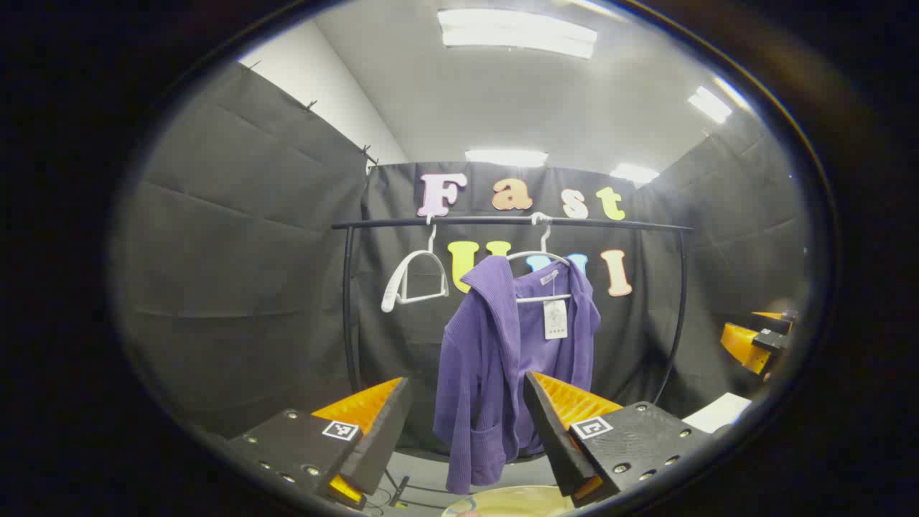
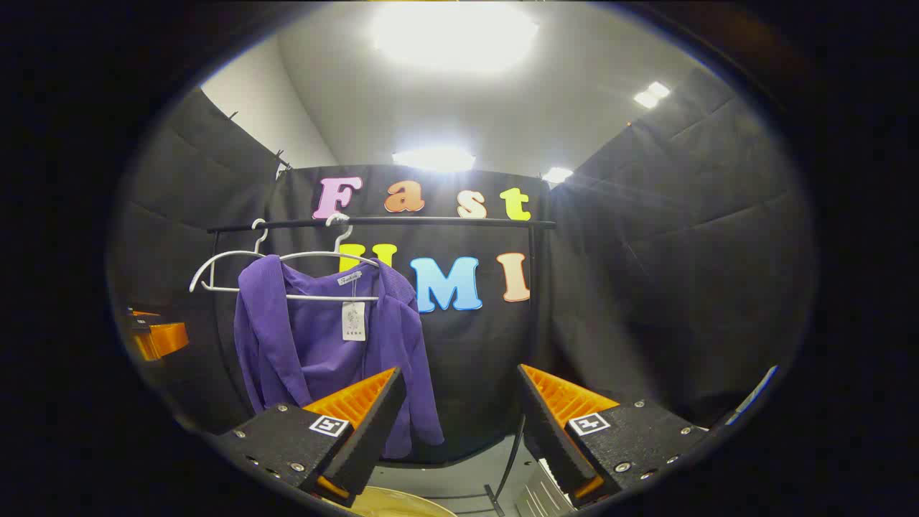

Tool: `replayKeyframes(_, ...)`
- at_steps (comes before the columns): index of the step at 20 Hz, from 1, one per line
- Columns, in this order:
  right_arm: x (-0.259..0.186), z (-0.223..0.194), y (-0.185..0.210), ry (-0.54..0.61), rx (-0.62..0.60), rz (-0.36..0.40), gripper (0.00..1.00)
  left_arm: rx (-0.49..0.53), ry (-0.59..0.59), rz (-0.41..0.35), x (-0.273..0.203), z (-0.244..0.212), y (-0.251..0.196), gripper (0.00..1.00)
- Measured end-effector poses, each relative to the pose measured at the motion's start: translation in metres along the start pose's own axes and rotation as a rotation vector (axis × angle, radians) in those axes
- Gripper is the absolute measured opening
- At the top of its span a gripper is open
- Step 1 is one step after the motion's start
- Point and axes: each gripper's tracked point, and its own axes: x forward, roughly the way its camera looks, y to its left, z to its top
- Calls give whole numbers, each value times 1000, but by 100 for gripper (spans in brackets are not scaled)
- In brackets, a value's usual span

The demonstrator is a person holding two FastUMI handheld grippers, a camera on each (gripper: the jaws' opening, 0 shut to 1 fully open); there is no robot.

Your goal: Grasp the clothes on the hanger with both hands and then place them into the laundry hamper below.

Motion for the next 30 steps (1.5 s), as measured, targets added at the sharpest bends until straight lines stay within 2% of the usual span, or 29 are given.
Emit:
replayKeyframes(7, 1, 1, 1, -2, -3, 4, 95, 7, -17, -15, 3, 3, -5, 96)
replayKeyframes(8, 1, 1, 2, -3, -4, 4, 95, 9, -17, -16, 3, 3, -5, 90)
replayKeyframes(12, -1, 1, 1, -4, 0, 6, 96, 17, -17, -22, 3, 3, -7, 90)
replayKeyframes(13, -1, 1, 1, -3, -2, 5, 95, 17, -19, -23, 4, 3, -7, 96)
replayKeyframes(14, -2, 2, 1, -4, -4, 3, 95, 17, -20, -24, 4, 3, -7, 90)
replayKeyframes(17, -2, 3, 4, -7, 8, 0, 95, 20, -18, -29, 6, 2, -8, 90)
replayKeyframes(18, -4, 4, 5, -7, 11, 5, 95, 21, -19, -29, 6, 2, -7, 96)
replayKeyframes(19, -11, 6, 7, -9, 16, 10, 96, 25, -20, -23, 6, 4, -4, 90)
replayKeyframes(24, -12, 20, 19, -30, 17, 23, 95, 36, -36, -31, 7, 16, 8, 90)
replayKeyframes(25, -13, 22, 22, -34, 13, 22, 95, 34, -39, -31, 7, 20, 10, 84)
replayKeyframes(26, -13, 26, 25, -37, 9, 22, 95, 28, -45, -32, 8, 22, 12, 90)
replayKeyframes(29, -9, 39, 36, -60, 10, 35, 95, 3, -60, -31, 11, 32, 16, 90)
replayKeyframes(30, -4, 42, 42, -60, 14, 49, 95, -5, -60, -31, 12, 35, 16, 84)
